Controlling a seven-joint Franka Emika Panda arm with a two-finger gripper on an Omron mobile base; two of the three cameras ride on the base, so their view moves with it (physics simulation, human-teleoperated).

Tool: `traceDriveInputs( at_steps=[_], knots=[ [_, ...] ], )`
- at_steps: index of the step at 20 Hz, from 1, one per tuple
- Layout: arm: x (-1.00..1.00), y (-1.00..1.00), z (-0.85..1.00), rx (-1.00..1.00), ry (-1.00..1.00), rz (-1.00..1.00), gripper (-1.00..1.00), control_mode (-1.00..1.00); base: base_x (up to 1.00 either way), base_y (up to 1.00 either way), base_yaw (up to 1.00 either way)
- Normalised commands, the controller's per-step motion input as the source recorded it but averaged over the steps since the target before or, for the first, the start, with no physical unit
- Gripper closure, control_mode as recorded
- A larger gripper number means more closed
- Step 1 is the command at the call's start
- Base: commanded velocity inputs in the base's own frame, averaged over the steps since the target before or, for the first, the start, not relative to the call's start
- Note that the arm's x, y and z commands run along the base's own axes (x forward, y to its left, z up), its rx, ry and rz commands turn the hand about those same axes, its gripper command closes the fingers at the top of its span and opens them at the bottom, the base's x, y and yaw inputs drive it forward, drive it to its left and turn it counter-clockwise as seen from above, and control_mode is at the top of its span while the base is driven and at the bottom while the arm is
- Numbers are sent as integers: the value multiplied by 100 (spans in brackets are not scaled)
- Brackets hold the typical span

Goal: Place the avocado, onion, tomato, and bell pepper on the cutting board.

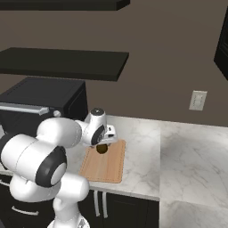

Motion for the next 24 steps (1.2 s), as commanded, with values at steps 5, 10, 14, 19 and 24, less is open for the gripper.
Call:
traceDriveInputs(
  at_steps=[5,10,14,19,24],
  knots=[
    [-21,21,25,0,-1,0,-100,-100,0,0,0],
    [-31,13,68,0,-5,0,-100,-100,0,0,0],
    [-49,13,73,1,-6,0,-100,-100,0,0,0],
    [-70,29,49,5,-5,0,-100,-100,0,0,0],
    [-72,38,48,3,-6,0,-100,-100,0,0,0]
  ],
)
